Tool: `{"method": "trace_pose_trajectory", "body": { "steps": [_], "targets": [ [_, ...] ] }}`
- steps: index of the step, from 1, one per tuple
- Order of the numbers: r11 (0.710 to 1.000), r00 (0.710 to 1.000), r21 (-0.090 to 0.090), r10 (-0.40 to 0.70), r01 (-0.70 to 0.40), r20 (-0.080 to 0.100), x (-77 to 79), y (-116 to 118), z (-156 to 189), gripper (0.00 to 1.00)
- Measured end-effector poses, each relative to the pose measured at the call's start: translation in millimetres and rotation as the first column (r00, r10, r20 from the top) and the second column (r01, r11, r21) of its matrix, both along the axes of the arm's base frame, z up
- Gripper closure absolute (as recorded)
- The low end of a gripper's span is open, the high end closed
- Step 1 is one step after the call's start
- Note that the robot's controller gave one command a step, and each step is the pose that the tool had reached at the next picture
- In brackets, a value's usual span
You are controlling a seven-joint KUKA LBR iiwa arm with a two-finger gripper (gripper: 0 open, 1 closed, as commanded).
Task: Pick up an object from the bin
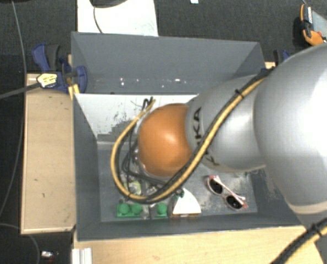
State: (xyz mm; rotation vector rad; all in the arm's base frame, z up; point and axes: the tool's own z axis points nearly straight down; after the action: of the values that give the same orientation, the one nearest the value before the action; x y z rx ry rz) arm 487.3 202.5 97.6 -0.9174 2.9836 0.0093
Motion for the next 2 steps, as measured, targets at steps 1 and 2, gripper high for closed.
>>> {"method": "trace_pose_trajectory", "body": {
  "steps": [1, 2],
  "targets": [
    [0.999, 0.999, 0.005, 0.036, -0.036, 0.009, -7.2, 5.3, 5.0, 0.00],
    [1.000, 1.000, 0.001, -0.007, 0.007, -0.003, 1.1, -13.3, -26.2, 0.00]
  ]
}}
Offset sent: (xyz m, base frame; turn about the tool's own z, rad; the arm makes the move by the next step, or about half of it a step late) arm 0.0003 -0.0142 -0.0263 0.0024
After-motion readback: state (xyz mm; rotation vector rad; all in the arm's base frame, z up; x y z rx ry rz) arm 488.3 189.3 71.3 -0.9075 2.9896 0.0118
